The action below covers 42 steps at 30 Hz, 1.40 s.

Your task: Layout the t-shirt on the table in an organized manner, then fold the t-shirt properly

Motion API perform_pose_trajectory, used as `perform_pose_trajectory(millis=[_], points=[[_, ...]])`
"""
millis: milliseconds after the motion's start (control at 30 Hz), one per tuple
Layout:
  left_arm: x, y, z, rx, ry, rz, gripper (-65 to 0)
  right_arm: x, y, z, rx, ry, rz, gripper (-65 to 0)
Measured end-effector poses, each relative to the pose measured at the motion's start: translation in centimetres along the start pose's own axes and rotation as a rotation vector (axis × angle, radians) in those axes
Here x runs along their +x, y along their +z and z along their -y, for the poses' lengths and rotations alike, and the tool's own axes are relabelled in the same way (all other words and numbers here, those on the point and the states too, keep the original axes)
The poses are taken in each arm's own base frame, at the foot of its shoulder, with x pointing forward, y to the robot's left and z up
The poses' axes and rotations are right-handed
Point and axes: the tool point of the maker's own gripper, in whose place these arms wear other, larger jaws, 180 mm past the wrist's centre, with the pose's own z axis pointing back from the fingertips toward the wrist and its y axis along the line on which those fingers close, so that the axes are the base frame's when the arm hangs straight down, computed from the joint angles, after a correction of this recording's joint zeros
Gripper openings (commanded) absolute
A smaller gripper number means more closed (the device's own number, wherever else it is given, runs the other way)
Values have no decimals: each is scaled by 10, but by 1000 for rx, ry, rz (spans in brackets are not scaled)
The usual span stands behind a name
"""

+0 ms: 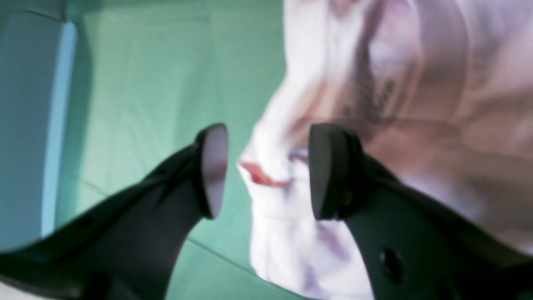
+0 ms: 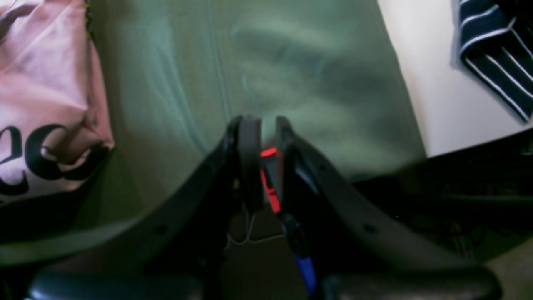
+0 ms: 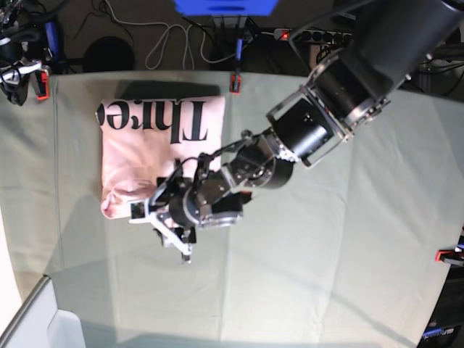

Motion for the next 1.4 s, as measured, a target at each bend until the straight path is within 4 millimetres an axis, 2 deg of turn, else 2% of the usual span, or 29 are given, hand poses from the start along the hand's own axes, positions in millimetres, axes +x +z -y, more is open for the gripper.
perform_pose_trajectory(millis=[100, 200, 267, 333, 400, 467, 533, 600, 667, 767, 867, 1000, 1067, 1167, 1267, 1333, 1400], points=[[18, 10, -10, 38, -11, 55, -345, 0, 0, -1, 1, -1, 1, -598], [28, 30, -33, 109, 50, 137, -345, 4, -8, -14, 37, 4, 8, -599], [5, 51, -59, 201, 132, 131, -347, 8, -15, -30, 80, 14, 15, -600], [-30, 78, -84, 316, 242, 105, -348, 13, -21, -49, 136, 30, 23, -600], [-67, 108, -97, 420, 362, 89, -348, 12, -26, -74, 204, 48, 18, -600], [-106, 134, -97, 506, 477, 52, -348, 8, -30, -101, 276, 58, 5, -600], [-144, 160, -87, 579, 575, 1, -348, 9, -36, -127, 345, 67, 5, -600], [-179, 181, -65, 623, 657, -64, -348, 12, -42, -148, 400, 63, 16, -600], [-211, 202, -39, 662, 740, -125, -348, 6, -48, -162, 441, 56, -3, -600], [-254, 239, -3, 731, 834, -234, -348, -17, -54, -168, 455, 70, -73, -600], [-279, 263, 29, 747, 882, -325, -348, -27, -52, -166, 443, 78, -95, -600], [-287, 281, 57, 750, 907, -375, -348, -48, -47, -173, 459, 39, -139, -600], [-285, 291, 62, 775, 913, -381, -348, -56, -49, -168, 447, 32, -162, -600], [-283, 303, 69, 816, 949, -389, -348, -57, -51, -159, 441, 55, -175, -600], [-280, 307, 80, 835, 988, -395, -348, -58, -50, -153, 432, 65, -177, -600], [-277, 304, 95, 819, 1017, -404, -348, -66, -43, -152, 434, 57, -195, -600], [-275, 301, 108, 799, 1041, -416, -348, -66, -39, -148, 421, 67, -199, -600]])
